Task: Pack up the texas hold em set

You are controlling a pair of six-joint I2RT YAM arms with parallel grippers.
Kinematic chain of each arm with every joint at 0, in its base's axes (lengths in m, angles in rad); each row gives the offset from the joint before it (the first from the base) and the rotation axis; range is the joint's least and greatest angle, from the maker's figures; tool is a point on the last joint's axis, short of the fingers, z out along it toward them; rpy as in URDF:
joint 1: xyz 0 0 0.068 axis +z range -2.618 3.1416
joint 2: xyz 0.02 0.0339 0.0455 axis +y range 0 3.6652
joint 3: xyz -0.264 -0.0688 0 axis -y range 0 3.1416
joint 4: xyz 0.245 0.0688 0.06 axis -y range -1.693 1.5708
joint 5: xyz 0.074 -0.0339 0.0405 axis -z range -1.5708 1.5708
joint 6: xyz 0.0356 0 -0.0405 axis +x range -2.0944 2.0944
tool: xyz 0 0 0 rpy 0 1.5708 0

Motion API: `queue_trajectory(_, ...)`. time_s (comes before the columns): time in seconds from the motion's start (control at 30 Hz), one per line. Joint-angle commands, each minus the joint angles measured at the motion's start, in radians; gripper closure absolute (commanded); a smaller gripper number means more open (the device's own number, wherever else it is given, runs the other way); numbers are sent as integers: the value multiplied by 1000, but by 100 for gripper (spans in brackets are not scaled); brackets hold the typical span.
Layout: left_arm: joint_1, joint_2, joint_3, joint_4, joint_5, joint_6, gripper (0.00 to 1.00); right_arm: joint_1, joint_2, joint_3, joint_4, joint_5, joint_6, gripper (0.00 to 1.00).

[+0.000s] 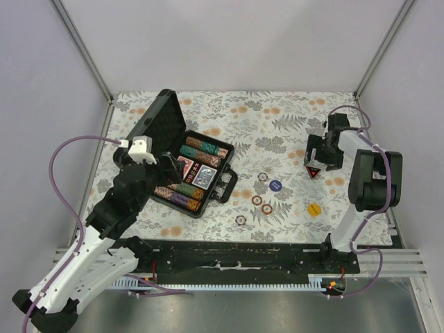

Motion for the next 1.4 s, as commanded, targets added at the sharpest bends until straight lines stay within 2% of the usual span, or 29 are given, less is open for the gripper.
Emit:
queue_trajectory(0.0,-1,-6,28,7,6,33,6,-11,14,37,-5,-138,-50,2)
queue_trajectory(0.27,-1,-11,28,7,10,38,6,-5,26,28,-24,-162,-41,2)
queue_trajectory(0.6,-1,-14,28,4,13,39,6,87,54,40,-94,29,-73,2)
queue_trajectory(0.93,-1,-12,27,5,13,38,6,100,88,66,-100,161,-116,2)
queue_trajectory(1.2,-1,-8,28,4,15,39,6,99,127,62,-64,136,-177,2)
queue_trajectory(1.37,-3,-11,28,2,15,36,6,99,148,62,-65,118,-165,8)
